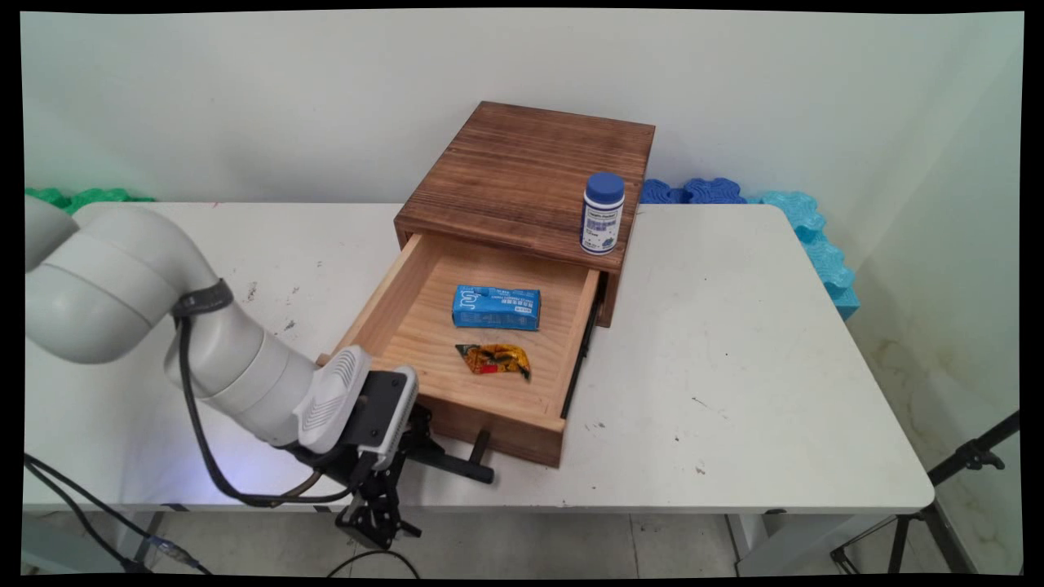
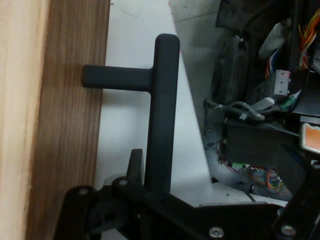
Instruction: Open the drawer
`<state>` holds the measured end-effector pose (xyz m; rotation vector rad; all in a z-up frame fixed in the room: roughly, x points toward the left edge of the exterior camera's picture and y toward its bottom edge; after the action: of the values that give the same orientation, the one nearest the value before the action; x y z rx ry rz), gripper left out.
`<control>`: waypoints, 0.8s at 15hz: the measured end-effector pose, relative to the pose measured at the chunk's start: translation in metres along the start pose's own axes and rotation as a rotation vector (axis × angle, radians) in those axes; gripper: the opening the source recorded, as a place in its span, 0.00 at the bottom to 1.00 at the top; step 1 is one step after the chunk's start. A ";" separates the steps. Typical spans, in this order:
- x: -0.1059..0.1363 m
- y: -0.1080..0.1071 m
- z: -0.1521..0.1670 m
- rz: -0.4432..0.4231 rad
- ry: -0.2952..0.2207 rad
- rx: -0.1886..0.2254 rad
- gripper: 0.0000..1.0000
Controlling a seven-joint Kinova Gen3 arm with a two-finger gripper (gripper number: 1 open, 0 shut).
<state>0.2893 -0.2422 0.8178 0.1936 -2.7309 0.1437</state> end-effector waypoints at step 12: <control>-0.006 0.028 -0.008 -0.010 0.004 -0.005 1.00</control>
<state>0.2930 -0.2126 0.8210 0.2058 -2.7251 0.1339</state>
